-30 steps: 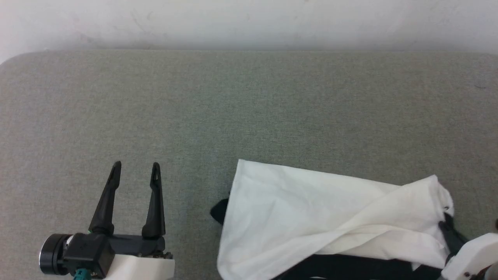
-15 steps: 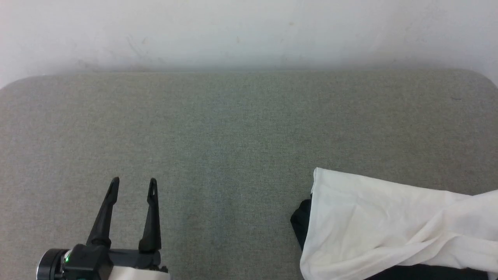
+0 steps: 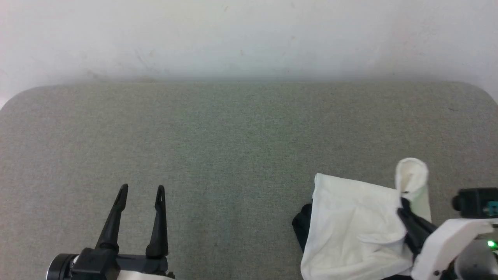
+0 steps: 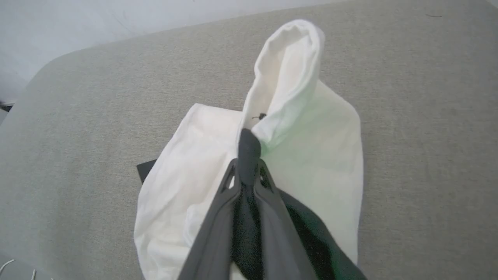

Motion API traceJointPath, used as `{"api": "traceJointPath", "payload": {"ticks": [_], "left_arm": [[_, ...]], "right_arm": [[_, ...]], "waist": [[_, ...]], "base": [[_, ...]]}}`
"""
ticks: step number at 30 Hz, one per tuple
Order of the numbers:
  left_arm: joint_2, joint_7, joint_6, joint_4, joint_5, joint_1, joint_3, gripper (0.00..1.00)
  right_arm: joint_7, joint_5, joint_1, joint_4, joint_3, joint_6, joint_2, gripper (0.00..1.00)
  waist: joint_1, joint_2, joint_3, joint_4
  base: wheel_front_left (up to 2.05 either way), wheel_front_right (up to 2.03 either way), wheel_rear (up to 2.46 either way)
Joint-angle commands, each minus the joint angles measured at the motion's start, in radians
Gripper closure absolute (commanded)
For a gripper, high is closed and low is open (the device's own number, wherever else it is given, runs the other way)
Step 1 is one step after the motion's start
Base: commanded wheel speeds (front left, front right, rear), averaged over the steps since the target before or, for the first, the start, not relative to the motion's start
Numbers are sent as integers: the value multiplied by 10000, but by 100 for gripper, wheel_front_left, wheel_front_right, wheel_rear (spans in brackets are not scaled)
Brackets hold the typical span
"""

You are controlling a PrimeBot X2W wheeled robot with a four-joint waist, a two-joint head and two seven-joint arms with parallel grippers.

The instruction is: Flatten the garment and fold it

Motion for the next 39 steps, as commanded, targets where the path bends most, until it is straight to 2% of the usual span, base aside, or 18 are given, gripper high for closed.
{"api": "traceJointPath", "payload": {"ticks": [1, 9, 16, 24, 26, 27, 28, 33, 39], "left_arm": [[-50, -47, -35, 35, -14, 35, -17, 0], [-262, -47, -177, 92, -13, -95, -58, 0], [-593, -47, -381, 261, 60, -457, -135, 0], [-1009, -47, -644, 558, 176, -758, -159, 0], [-1095, -47, -703, 637, 197, -764, -142, 0], [-1130, -47, -724, 671, 206, -752, -121, 0], [-1160, -47, -738, 700, 215, -725, -89, 0], [-1236, -47, -842, 769, 229, -531, 65, 0], [-1273, -47, -908, 721, 294, -371, 233, 0]], "right_arm": [[46, 83, -31, -95, 192, -7, 30, 100], [596, 271, -726, 491, 1510, -7, 30, 100], [591, -357, -1738, 1941, 2133, -7, 8, 100], [1178, -1299, -2599, 3563, 2979, -7, -240, 99], [1339, -1404, -2700, 3830, 3070, -7, -277, 65], [1326, -1433, -2747, 3894, 3099, -7, -286, 25], [1300, -1435, -2783, 3930, 3129, -7, -294, 0], [1086, -923, -2760, 3505, 2868, -7, -229, 0], [152, -472, -2209, 1920, 1507, -7, -342, 0]], "waist": [[0, 0, -29, 88], [0, 0, 311, 591], [0, 0, 803, 1075], [0, 0, 985, 1413], [0, 0, 947, 1433], [0, 0, 914, 1420], [0, 0, 869, 1388], [0, 0, 673, 1102], [0, 0, 535, 639]], "base": [[0, 0, 0], [0, 0, 0], [0, 0, 0], [0, 0, 0], [0, 0, 0], [0, 0, 0], [0, 0, 0], [0, 0, 0], [0, 0, 0]]}}
